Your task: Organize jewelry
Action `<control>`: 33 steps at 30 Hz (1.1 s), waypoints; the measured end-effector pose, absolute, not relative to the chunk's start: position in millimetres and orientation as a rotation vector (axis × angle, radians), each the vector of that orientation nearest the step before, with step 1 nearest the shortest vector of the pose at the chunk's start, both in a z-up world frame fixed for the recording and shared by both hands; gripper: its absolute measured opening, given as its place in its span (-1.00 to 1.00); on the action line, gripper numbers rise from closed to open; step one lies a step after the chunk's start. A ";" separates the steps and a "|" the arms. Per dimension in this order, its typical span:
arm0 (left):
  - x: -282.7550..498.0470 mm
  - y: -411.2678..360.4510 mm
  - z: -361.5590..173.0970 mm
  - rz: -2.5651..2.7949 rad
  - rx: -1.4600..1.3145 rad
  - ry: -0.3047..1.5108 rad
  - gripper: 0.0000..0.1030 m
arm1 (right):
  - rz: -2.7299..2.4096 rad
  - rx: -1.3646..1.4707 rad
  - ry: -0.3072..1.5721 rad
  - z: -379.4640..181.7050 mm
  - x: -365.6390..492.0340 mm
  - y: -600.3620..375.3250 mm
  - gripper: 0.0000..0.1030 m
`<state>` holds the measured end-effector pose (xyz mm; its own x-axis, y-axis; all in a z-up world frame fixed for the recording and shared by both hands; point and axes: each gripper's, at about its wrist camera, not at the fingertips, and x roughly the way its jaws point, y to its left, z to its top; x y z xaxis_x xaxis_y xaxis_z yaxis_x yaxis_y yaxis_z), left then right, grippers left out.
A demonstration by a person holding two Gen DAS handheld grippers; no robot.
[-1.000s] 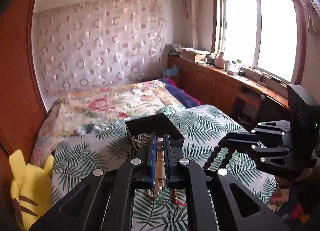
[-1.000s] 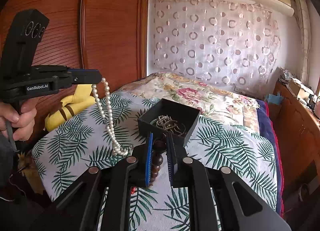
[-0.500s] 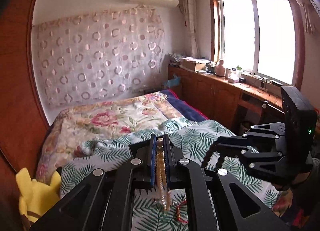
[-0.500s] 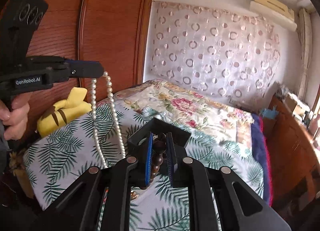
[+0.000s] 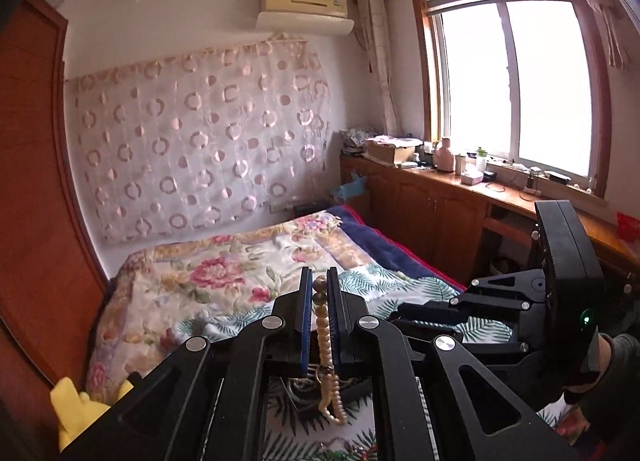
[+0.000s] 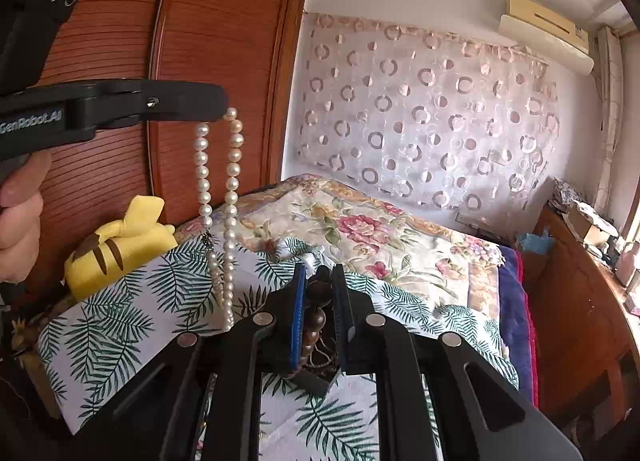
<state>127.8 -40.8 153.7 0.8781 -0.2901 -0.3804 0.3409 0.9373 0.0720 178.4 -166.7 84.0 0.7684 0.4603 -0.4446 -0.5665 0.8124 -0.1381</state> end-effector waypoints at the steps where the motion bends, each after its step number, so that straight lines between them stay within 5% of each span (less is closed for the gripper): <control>1: 129.9 -41.5 154.2 -0.328 0.139 0.374 -0.88 | 0.567 -0.271 0.407 82.3 181.3 -166.1 -0.71; 33: 272.1 -25.6 22.8 -0.321 0.083 0.640 -0.87 | 0.644 -0.222 0.608 -27.3 270.7 -142.2 -0.71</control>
